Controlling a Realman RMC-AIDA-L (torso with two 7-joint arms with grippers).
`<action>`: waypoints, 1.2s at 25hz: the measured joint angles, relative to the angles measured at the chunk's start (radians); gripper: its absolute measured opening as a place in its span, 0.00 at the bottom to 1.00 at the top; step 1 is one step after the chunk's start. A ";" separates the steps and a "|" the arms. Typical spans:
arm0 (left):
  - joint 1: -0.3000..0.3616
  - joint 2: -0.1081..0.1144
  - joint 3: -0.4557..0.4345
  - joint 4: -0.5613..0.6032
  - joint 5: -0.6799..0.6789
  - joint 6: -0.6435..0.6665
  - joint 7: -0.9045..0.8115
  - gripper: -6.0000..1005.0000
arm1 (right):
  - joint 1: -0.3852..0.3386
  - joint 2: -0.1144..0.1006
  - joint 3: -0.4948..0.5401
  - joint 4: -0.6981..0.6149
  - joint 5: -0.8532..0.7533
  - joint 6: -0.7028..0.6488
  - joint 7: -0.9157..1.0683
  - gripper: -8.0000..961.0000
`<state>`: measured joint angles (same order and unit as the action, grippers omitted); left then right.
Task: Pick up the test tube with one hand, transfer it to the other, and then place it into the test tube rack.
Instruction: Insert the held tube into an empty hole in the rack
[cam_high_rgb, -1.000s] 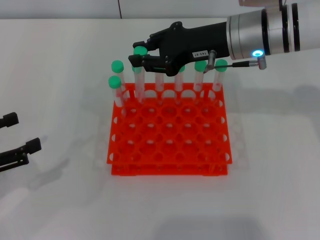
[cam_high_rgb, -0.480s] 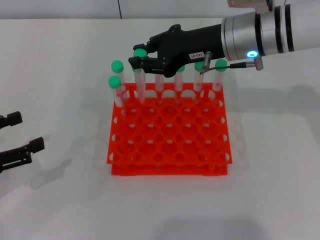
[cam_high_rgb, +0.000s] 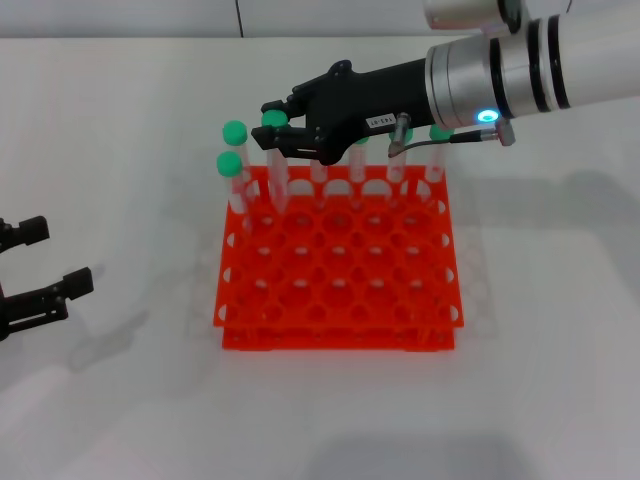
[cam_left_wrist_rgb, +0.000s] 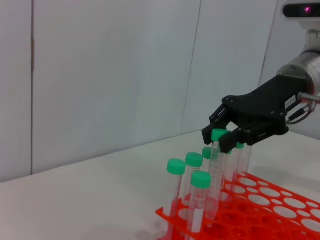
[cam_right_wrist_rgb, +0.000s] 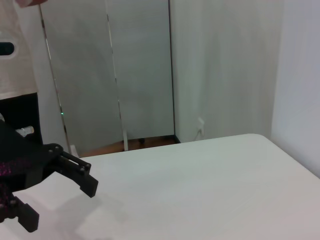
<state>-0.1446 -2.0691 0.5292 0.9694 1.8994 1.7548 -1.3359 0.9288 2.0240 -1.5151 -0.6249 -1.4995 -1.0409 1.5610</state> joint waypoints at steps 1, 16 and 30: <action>-0.001 0.000 0.000 0.000 0.000 0.000 0.000 0.89 | 0.001 0.000 -0.002 -0.001 0.000 0.003 0.000 0.33; -0.015 -0.002 0.005 -0.002 0.009 -0.010 0.000 0.89 | 0.007 0.000 -0.034 0.007 -0.003 0.021 0.003 0.33; -0.036 -0.005 0.000 -0.017 0.041 -0.023 0.002 0.89 | 0.002 0.003 -0.061 0.003 0.006 0.039 0.010 0.34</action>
<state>-0.1807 -2.0745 0.5293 0.9524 1.9403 1.7318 -1.3340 0.9306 2.0270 -1.5757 -0.6220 -1.4933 -1.0022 1.5708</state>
